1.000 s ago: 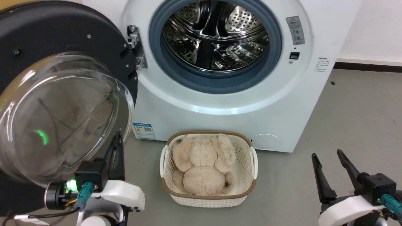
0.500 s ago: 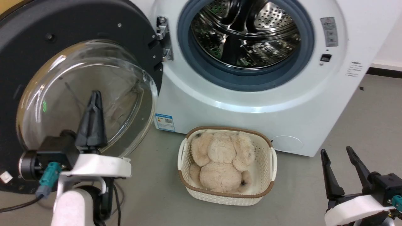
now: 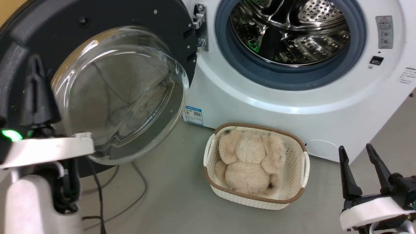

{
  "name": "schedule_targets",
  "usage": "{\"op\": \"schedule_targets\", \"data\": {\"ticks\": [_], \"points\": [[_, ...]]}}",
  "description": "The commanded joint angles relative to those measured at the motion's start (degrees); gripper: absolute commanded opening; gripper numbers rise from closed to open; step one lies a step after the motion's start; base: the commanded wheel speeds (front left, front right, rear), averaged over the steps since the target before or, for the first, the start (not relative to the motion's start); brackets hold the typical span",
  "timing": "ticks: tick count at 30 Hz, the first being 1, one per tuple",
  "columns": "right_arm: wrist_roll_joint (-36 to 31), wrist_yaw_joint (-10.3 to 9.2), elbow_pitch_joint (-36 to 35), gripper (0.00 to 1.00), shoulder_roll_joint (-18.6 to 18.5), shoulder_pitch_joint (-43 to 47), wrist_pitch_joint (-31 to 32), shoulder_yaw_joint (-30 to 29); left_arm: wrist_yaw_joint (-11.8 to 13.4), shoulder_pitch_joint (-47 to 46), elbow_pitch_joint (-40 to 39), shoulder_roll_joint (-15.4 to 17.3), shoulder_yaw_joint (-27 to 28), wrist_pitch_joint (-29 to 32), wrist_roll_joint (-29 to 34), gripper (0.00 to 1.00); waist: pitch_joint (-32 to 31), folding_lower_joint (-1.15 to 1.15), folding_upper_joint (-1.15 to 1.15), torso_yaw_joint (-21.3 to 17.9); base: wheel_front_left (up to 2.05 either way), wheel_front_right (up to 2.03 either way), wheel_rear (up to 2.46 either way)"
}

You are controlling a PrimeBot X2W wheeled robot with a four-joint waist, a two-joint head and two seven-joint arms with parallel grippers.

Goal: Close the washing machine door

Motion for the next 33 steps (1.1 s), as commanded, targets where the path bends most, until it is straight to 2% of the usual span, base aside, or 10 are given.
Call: {"op": "schedule_targets", "data": {"ticks": [1, 14, 24, 33], "points": [[0.12, 0.02, -0.28, 1.00, 0.15, -1.10, -0.53, -0.15, -0.39, -1.52, -0.34, 0.43, 1.06, -0.52, -1.18, 0.00, 0.55, 0.00, 0.00, 0.61, 0.00, 0.00, 0.00], [-0.21, 0.03, -0.44, 1.00, 0.19, -2.98, -2.09, -0.95, -1.24, -5.45, 3.13, 4.58, 12.84, -2.07, -14.43, 0.00, 3.44, 0.00, 0.00, 4.24, 0.00, 0.00, 0.00], [-0.99, 0.03, -1.16, 1.00, 0.21, -4.32, -3.28, -2.09, -1.87, -8.16, 13.47, 7.71, 19.99, -1.40, -29.80, 0.00, 6.62, 0.00, 0.00, 6.96, 0.00, 0.00, 0.00], [-2.04, 0.03, -2.40, 1.00, 0.23, -5.23, -4.36, -3.81, -2.44, -11.78, 25.77, 10.45, 24.48, 3.71, -45.53, 0.00, 10.20, 0.00, 0.00, 9.38, 0.00, 0.00, 0.00]]}}
